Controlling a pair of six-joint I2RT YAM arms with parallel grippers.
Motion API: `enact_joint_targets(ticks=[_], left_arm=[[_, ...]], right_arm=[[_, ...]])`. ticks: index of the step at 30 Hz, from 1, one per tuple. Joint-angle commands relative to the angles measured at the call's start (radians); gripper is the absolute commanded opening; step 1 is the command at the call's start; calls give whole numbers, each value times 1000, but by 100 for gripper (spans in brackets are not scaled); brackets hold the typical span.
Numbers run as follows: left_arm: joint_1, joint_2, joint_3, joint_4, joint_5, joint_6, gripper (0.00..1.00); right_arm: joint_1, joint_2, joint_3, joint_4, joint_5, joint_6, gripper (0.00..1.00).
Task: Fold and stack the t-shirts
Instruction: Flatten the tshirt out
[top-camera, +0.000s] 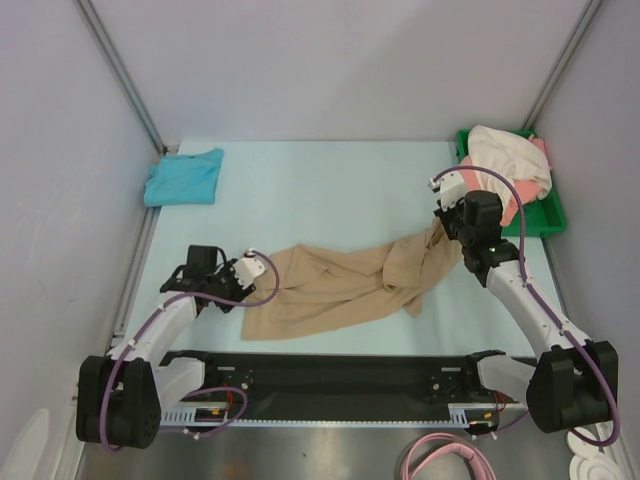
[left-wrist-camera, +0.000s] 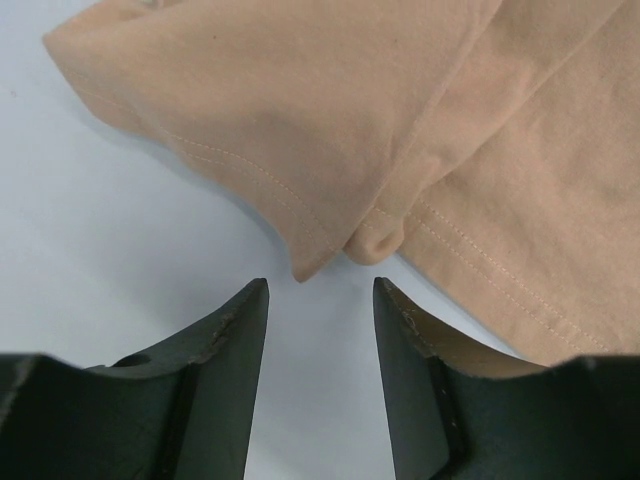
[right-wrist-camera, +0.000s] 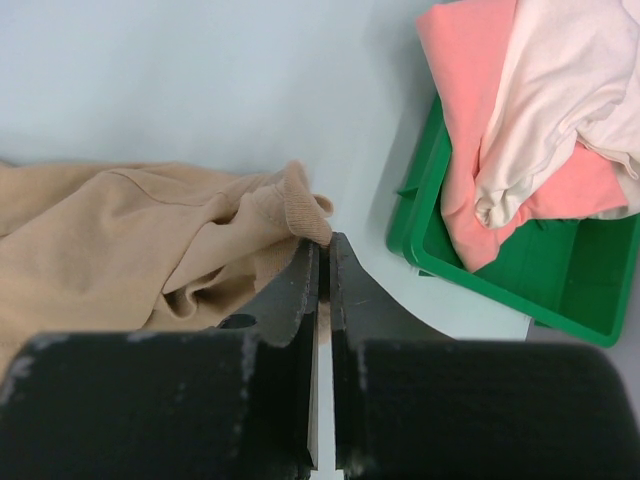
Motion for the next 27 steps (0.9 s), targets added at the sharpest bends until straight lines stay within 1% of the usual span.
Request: enact_joint_targets(ticks=[1,8,9,13,14,16,17,18,22,27], left_arm=[[7,0,38,50,42,13,51],[7,41,32,89,51,0,45],[7,47,31,95,55,-1,43],[7,56,35,96,69,0,28],[9,56,35,96,69,0,22],[9,47,38,90,74,0,16],[10,41,40,87,72,2,6],[9,29,46,73,72,2,0],[18,-51,64,32,40,-3,0],[20,-200,72,18,-82,-3,0]], right_arm=[[-1,-6,3,39,6,-6,0],[-1,-9,2,37,9,-8,0],[-1,-11,0,36,9,-8,0],[-2,-13,0,39,9,-8,0],[-2,-11,-1,40,11,-9,0],[-2,-13,-1,39,15,-9,0],[-4,-14,-4,40,12,-9,0],[-5,-16,-3,40,12,-8,0],[-15,-26,0,33,3,-2,0],[-41,-10,5,19,-28,-6,0]])
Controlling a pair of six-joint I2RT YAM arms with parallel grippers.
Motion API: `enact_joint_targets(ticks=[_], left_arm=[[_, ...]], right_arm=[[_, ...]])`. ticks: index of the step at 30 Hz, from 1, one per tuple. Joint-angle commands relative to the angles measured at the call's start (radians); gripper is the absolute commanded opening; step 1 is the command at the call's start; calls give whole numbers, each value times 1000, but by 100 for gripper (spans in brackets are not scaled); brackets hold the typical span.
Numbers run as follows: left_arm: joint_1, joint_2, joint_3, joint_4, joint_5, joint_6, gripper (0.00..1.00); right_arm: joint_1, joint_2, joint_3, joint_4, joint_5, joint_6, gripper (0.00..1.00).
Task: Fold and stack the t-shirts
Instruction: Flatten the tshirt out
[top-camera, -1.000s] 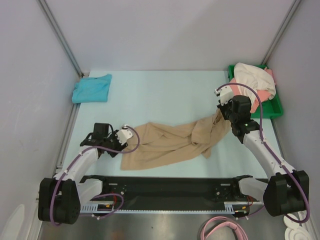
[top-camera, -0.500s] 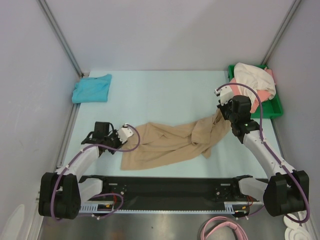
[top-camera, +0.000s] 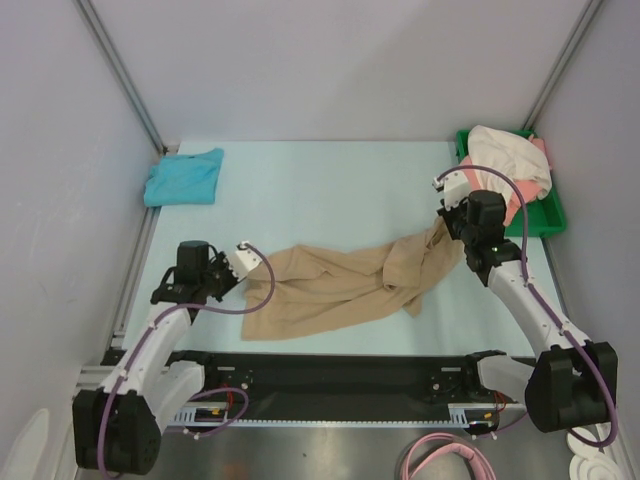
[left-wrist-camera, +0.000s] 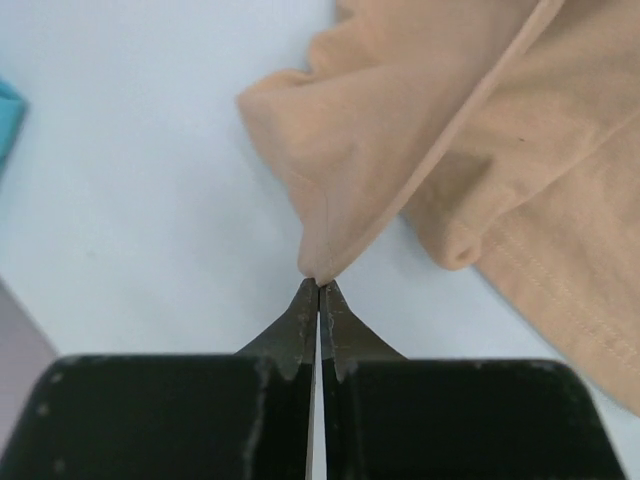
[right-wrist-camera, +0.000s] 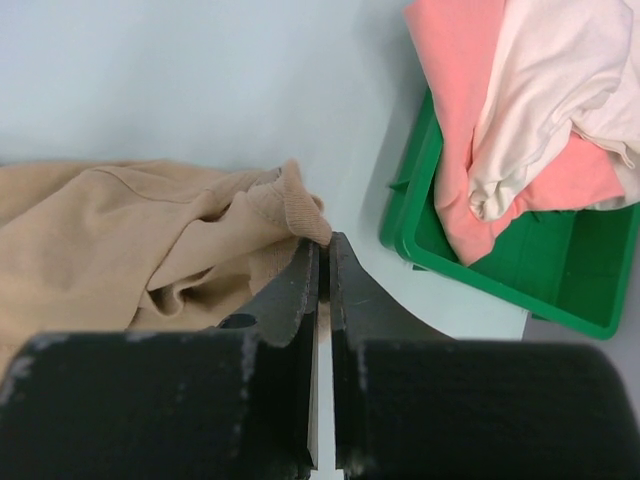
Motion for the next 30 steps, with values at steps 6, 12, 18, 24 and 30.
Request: enact_joint_targets(ticks=[6,12,18,24,30], left_arm=[[21,-113,26,59,-194,-41,0],[21,-83,7,139,-203,-99,0],[21,-110,-1,136,-154,-132,1],[21,-135,-27,139,-148,-133,0],[20,-121,-53,154,-120,-173,0]], right_arm=[[-61,81,22,45,-50,-37,0],[-91,179,62,71,-53,-52,0],[-182,-10,31,25,-223,-152,56],[-208,-262,-152,-294,-697,-722,60],[-170,-128,-119,-515,-769,-808,52]])
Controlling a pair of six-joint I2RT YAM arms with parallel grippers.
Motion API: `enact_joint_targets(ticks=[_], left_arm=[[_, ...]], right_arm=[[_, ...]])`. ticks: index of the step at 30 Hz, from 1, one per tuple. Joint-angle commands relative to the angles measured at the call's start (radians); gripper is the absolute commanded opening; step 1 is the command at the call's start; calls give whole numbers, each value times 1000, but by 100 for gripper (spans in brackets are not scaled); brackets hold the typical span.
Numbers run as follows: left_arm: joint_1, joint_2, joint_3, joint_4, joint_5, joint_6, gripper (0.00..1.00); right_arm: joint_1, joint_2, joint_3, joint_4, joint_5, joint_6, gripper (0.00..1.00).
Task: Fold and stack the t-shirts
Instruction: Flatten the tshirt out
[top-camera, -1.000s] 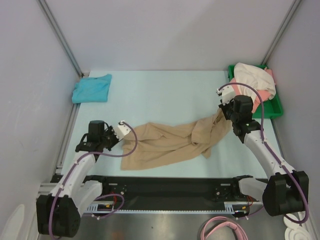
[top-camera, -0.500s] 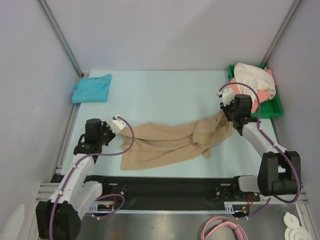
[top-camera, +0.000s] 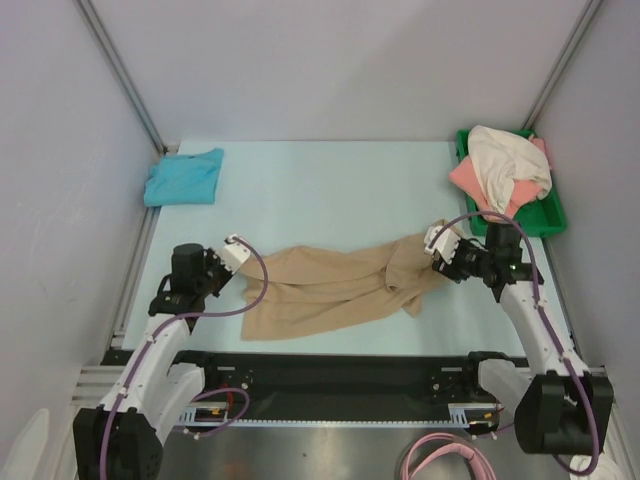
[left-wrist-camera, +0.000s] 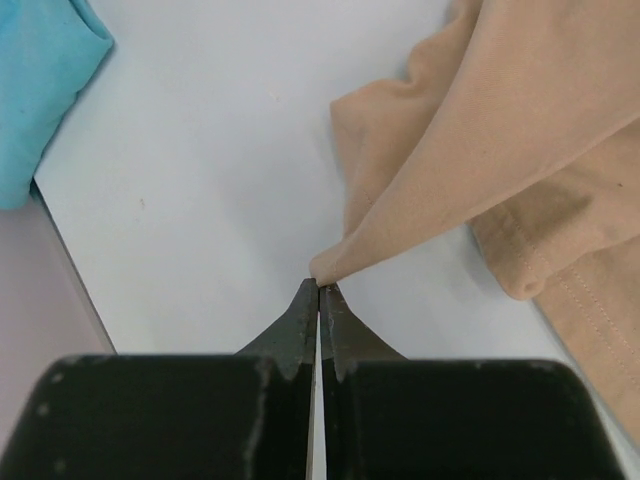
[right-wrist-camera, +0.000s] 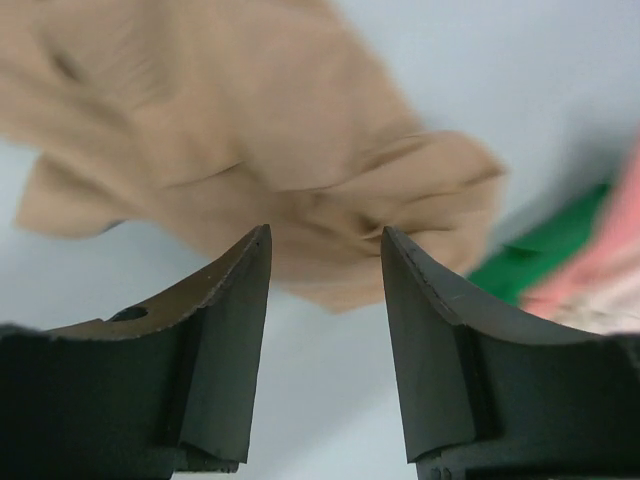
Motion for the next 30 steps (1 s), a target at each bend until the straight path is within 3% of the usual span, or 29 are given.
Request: enact_joint_targets(ticks=[1,9,21,30], left_arm=[[9,2,-7,35,43,-46,0],[9,14,-28,54,57,-77,2],[8,6,-31,61,48,-89,5],[9,-12,-36,58,51,-91,6]], right_arm=[[36,93,14,-218,-100,-169,52],[141,230,28,-203,-78,-153,52],[275,247,-33,-85,126,-228,52],[286,277,-41,-16,177,-222,51]])
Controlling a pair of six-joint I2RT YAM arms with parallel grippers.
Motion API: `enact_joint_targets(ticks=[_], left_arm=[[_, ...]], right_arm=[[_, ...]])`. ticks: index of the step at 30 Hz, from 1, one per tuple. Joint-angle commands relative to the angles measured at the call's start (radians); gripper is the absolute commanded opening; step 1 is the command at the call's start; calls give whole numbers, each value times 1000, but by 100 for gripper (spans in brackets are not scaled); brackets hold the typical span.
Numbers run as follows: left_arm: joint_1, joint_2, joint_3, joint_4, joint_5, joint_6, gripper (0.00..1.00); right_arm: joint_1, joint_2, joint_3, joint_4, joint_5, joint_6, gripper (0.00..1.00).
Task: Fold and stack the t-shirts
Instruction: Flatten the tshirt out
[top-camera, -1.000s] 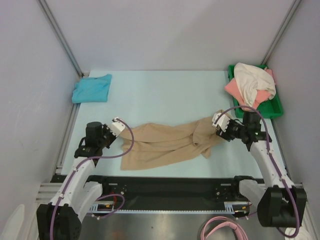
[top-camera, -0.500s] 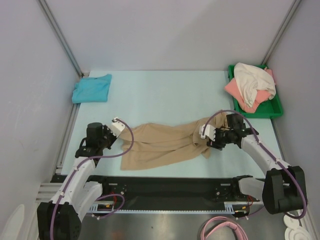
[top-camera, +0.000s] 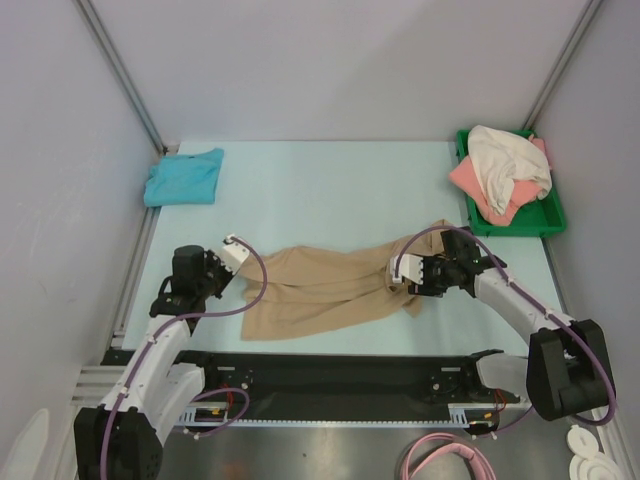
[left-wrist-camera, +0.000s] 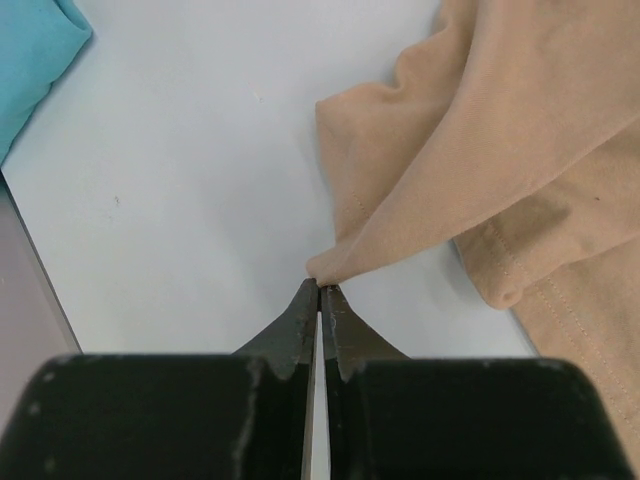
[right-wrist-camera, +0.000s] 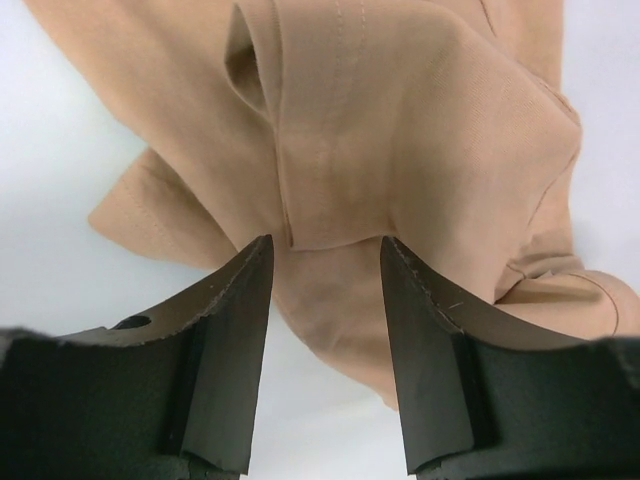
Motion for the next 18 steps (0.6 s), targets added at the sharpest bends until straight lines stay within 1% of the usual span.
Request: enact_joint_targets(ticks=[1,7,14,18], left_arm=[[8,-13,-8,34,28,-21,6],[8,-11,-8,37,23,-21,6],[8,-11,-8,40,23,-24,7],[8,-8,-9,46,22,-26,7]], right_arm=[[5,10,-1,53,37,-11,51],[3,30,6,64,48,-6,51],[21,56,17,22,55,-6,51],[28,58,9,36,55,-5,49]])
